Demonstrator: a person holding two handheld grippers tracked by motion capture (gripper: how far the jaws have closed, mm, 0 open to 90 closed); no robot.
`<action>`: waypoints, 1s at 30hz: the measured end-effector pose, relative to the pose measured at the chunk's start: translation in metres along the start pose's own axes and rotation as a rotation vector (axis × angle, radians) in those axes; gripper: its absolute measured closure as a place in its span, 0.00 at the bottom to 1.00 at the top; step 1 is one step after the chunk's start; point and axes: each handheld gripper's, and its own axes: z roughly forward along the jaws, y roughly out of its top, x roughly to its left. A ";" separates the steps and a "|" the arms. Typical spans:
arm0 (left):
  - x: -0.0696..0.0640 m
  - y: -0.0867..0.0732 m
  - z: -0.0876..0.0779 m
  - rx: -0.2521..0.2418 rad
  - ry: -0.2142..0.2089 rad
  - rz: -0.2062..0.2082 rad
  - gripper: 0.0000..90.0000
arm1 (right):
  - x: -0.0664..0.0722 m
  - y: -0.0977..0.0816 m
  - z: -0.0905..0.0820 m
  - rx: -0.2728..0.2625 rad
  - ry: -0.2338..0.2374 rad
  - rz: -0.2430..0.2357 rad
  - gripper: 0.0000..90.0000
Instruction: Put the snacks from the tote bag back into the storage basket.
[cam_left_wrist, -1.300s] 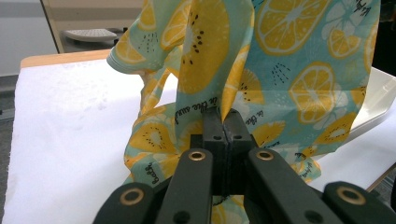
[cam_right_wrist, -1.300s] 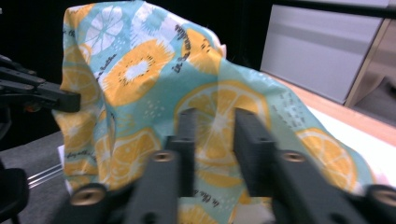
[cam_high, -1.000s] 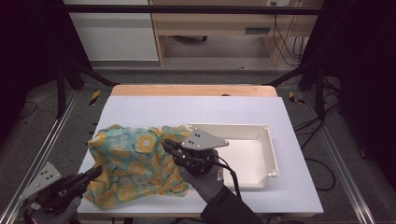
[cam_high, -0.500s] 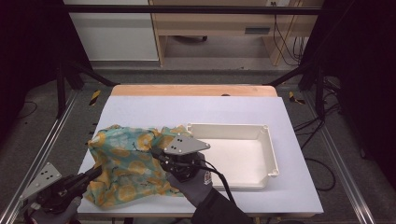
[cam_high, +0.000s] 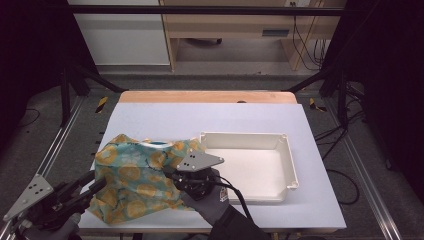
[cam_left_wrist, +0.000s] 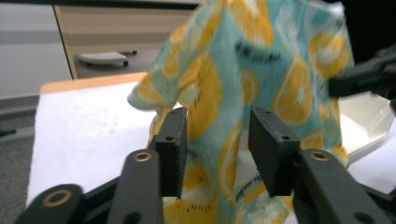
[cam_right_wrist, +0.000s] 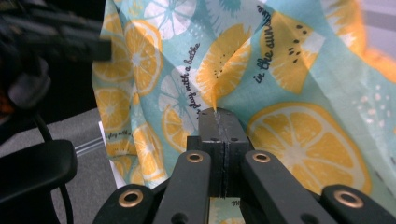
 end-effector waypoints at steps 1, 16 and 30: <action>0.000 0.003 -0.001 -0.006 0.002 0.001 0.61 | 0.000 -0.001 0.001 0.003 0.000 0.000 1.00; -0.001 0.026 0.008 0.014 0.026 0.032 0.95 | -0.001 -0.008 0.006 0.031 0.018 0.001 0.96; 0.000 0.025 0.005 0.015 0.017 0.033 1.00 | -0.015 0.007 -0.032 -0.147 -0.087 -0.013 0.63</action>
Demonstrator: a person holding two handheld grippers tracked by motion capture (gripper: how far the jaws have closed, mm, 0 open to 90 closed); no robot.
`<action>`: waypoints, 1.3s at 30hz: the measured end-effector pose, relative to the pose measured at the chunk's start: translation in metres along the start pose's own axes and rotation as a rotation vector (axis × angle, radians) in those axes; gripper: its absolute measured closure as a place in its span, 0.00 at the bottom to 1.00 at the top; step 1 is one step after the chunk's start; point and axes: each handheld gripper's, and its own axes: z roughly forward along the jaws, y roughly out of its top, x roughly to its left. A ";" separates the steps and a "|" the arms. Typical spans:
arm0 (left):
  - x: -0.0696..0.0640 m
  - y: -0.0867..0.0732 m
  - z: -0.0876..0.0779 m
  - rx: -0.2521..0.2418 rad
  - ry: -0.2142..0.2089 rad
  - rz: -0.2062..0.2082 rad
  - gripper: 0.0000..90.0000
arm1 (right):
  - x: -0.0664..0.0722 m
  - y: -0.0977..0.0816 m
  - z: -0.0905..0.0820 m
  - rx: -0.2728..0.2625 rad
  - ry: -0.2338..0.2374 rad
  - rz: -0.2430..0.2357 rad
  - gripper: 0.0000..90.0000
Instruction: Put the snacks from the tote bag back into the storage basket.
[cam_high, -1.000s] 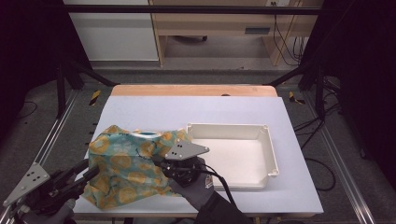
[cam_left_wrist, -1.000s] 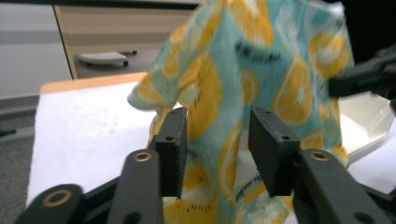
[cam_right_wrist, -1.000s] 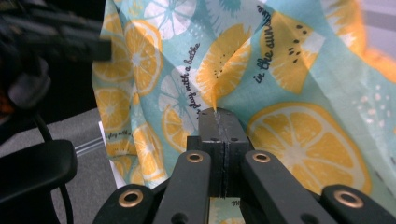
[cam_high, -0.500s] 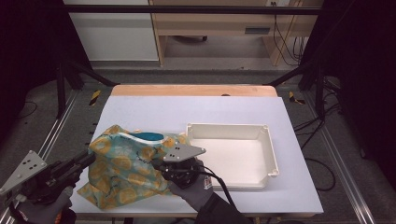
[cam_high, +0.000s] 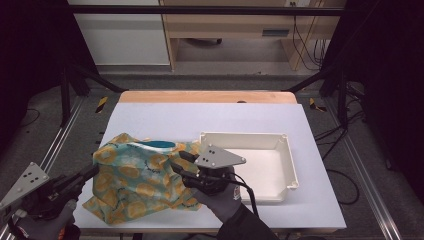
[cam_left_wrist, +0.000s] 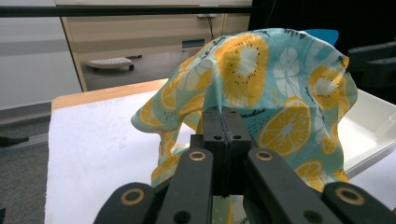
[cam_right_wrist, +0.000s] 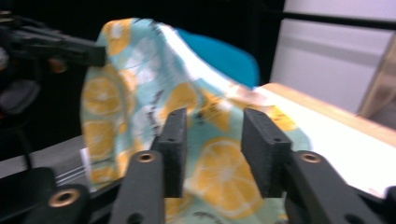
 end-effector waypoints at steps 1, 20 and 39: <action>0.000 0.000 0.000 0.001 -0.001 -0.001 1.00 | -0.001 0.000 0.000 -0.005 -0.015 -0.008 0.60; -0.005 -0.017 -0.007 0.024 -0.023 0.000 1.00 | -0.003 -0.008 -0.001 0.111 0.043 -0.019 1.00; 0.000 -0.044 0.014 0.120 -0.022 -0.028 1.00 | -0.004 -0.038 0.016 0.173 0.070 0.008 1.00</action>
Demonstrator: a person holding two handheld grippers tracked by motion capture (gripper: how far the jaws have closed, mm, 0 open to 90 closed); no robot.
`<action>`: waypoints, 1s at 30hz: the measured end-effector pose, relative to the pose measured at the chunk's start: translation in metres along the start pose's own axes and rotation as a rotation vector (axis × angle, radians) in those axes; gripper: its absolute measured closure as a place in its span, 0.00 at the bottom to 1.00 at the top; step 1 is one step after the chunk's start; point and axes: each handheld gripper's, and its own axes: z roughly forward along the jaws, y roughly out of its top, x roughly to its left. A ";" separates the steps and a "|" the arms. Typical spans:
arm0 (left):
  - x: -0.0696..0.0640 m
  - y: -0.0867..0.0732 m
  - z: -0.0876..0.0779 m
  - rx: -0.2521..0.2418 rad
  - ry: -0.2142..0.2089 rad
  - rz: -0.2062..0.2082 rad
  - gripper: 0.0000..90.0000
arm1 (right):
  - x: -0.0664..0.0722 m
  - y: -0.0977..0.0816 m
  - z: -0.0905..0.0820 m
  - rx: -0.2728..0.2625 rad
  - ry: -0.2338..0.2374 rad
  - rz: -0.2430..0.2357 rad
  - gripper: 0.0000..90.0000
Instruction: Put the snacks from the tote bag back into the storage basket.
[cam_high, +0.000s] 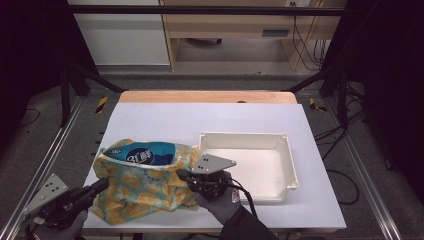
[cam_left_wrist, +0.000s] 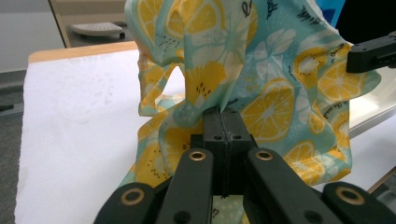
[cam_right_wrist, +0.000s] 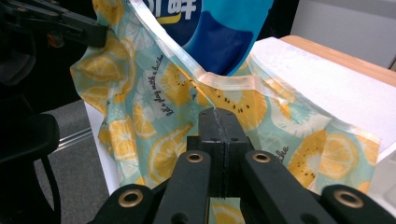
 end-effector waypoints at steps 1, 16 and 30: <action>0.000 0.000 0.001 0.001 0.002 0.001 1.00 | 0.000 0.000 0.001 0.000 0.003 0.003 1.00; 0.004 -0.003 0.002 0.002 0.006 -0.010 0.99 | 0.003 0.001 0.004 -0.018 -0.007 0.005 1.00; 0.001 0.033 -0.020 -0.138 0.063 0.021 0.59 | 0.004 0.005 0.004 -0.018 -0.011 -0.008 1.00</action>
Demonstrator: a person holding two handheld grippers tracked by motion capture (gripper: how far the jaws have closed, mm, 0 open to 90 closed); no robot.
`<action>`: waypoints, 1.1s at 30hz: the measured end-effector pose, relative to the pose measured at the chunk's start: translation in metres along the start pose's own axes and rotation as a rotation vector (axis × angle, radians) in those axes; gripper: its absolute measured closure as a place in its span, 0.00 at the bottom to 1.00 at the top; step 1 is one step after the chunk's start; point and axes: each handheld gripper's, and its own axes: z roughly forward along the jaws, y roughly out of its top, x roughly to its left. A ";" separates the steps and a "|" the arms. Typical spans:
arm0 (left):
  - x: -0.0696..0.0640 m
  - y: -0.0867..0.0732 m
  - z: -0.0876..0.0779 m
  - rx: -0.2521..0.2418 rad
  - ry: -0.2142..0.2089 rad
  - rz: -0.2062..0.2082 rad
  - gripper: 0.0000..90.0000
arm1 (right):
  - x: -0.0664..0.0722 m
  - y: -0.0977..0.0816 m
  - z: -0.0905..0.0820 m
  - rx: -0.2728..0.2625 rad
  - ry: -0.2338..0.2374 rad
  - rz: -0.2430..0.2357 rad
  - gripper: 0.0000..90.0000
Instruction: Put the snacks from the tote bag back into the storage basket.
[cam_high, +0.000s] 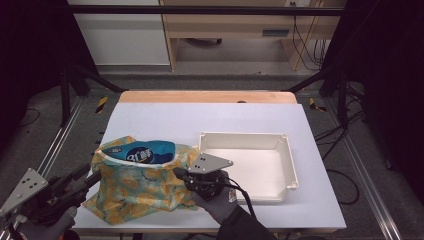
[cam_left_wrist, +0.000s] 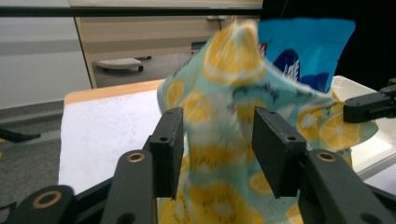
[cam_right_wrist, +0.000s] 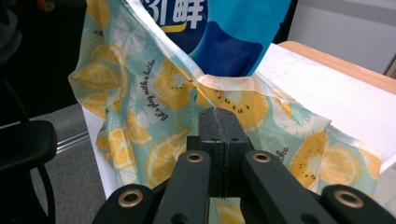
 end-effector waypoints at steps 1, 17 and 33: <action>-0.001 0.003 0.001 -0.003 0.001 0.008 0.59 | 0.000 0.000 0.000 0.000 -0.001 0.000 1.00; 0.002 0.002 -0.003 0.038 0.039 0.034 1.00 | 0.005 0.007 0.002 -0.017 -0.001 -0.015 0.91; 0.008 -0.033 0.004 0.113 -0.003 -0.036 1.00 | -0.012 -0.012 -0.007 0.037 -0.031 0.010 0.88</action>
